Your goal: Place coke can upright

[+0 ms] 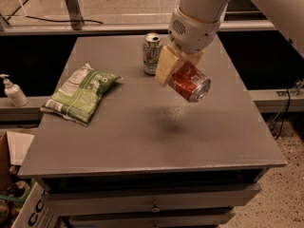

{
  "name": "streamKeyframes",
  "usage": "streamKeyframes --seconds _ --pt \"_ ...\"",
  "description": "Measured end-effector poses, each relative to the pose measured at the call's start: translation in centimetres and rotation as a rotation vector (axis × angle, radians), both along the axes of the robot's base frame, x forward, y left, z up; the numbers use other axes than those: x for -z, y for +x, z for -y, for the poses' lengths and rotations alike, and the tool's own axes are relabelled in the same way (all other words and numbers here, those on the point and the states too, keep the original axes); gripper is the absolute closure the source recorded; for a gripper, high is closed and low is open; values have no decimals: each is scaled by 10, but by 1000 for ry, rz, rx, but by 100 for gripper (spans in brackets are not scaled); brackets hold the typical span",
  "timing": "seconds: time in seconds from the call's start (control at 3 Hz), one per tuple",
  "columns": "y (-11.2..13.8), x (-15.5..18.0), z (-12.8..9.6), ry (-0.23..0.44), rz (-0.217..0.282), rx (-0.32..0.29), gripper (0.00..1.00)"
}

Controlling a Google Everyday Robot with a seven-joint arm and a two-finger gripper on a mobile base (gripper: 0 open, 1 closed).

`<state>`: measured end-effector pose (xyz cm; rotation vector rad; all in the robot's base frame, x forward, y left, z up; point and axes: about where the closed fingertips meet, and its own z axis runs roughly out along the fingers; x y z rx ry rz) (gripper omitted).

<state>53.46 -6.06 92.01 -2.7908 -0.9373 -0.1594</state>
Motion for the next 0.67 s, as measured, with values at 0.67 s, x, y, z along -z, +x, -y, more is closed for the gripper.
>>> streamKeyframes --seconds 0.67 --pt "-18 10 25 220 32 -196 100"
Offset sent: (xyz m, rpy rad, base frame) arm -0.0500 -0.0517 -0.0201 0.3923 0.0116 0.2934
